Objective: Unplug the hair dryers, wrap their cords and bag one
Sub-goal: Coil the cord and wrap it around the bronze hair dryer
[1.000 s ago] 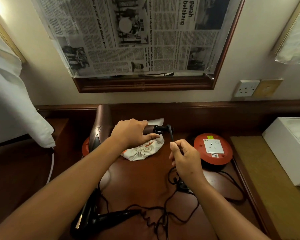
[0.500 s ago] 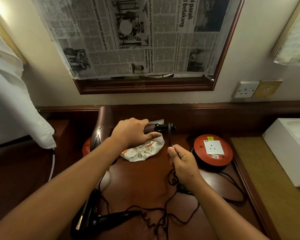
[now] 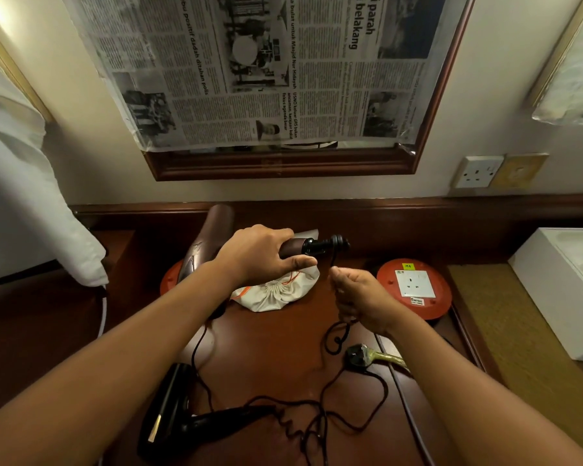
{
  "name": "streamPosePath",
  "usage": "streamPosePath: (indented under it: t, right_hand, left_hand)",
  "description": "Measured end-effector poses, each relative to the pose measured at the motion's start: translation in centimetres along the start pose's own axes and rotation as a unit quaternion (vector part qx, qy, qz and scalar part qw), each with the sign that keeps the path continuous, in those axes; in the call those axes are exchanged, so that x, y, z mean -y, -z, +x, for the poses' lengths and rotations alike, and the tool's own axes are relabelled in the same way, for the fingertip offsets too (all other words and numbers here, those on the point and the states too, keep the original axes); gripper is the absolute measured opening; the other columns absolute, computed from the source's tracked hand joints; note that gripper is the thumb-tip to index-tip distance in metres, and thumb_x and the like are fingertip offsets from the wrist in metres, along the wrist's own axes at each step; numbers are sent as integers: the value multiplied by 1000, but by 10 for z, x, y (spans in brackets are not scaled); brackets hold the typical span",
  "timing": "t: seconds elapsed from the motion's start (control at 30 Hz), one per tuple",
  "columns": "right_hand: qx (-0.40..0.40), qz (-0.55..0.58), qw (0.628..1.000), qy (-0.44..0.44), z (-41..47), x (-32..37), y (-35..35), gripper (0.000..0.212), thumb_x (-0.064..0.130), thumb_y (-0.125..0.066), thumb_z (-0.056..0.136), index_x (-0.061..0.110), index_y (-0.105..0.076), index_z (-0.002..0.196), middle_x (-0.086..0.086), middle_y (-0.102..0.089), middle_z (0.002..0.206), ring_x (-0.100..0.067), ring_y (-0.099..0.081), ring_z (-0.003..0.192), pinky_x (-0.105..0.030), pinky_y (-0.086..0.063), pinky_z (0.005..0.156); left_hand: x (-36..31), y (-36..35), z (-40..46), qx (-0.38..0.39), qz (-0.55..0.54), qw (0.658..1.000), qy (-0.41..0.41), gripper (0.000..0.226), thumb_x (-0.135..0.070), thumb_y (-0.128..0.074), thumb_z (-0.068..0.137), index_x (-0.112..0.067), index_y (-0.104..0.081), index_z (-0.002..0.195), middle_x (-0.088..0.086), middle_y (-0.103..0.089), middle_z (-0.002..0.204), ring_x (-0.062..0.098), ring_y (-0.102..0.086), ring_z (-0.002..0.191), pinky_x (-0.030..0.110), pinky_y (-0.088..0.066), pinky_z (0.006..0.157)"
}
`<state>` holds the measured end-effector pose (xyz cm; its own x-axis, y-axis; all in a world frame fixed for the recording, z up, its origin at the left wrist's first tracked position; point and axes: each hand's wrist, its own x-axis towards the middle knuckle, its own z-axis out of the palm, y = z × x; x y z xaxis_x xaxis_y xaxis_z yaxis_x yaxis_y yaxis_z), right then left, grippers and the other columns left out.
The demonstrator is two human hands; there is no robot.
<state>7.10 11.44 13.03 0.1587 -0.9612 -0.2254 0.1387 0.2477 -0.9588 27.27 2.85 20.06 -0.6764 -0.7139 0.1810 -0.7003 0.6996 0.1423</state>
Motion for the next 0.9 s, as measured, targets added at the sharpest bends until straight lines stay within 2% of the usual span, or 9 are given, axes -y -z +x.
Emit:
streamPosePath:
  t: [0.1,0.2,0.3,0.37,0.43,0.57,0.67,0.77,0.9]
  right_hand:
    - [-1,-48,999,6,6,2,6,37,48,-53,85,18,-47,65,6,-27,50,-11,-21,45,-27,-24,51]
    - [31,-18,999,2,11,7,13,30,39,-54,88,14,-53,74,1,-29,55,-13,-24,49,-29,-25,52]
    - [30,19,999,-10,16,17,18,19,25,-53,88,7,-56,83,-4,-28,58,-10,-28,47,-26,-25,51]
    - [13,17,1000,-22,20,24,20,10,12,-52,90,5,-59,88,-4,-36,57,-11,-32,48,-26,-30,50]
    - [-8,4,1000,-25,24,34,24,12,0,-50,89,4,-62,88,-5,-47,58,-13,-38,47,-23,-35,46]
    - [-22,-109,994,9,27,61,25,12,-4,-57,86,4,-67,84,-8,-60,67,-7,-50,46,-17,-41,44]
    - [-26,-242,968,61,28,77,25,8,-2,-67,82,0,-71,89,-4,-66,69,-4,-59,54,-14,-46,52]
    - [-39,-374,919,116,30,89,24,10,6,-73,79,8,-76,89,-5,-73,82,-10,-67,73,-19,-54,69]
    - [-39,-474,862,175,29,96,18,12,16,-74,80,16,-77,92,5,-74,87,-2,-66,81,-12,-50,76]
  left_hand:
    - [0,6,0,5,-1,1000,-10,65,-83,-30,70,-24,-53,83,-7,-55,66,14,-54,62,28,-32,51]
    - [3,9,0,16,6,1000,-19,66,-84,-34,71,-23,-54,83,-6,-56,67,14,-54,61,28,-34,50]
    - [5,12,1,18,22,999,-37,73,-91,-31,69,-23,-54,82,-5,-58,67,14,-55,61,29,-38,51]
    - [3,13,0,33,42,998,-45,72,-91,-30,68,-24,-53,84,-6,-57,67,15,-54,61,29,-38,52]
    - [3,13,-2,42,48,997,-47,65,-85,-33,69,-25,-53,83,-6,-57,67,15,-54,62,29,-36,52]
    - [4,14,-3,60,65,994,-56,54,-80,-43,75,-28,-52,84,-8,-57,69,13,-53,65,28,-34,52]
    - [3,14,-2,75,88,991,-67,49,-81,-43,75,-32,-45,81,-8,-56,70,14,-53,65,27,-31,52]
    - [6,13,-1,83,116,987,-69,55,-83,-38,74,-30,-48,84,-6,-58,72,16,-56,66,28,-38,54]
    - [8,12,0,96,139,983,-67,58,-85,-35,73,-30,-48,85,-5,-58,71,16,-57,65,30,-43,55]
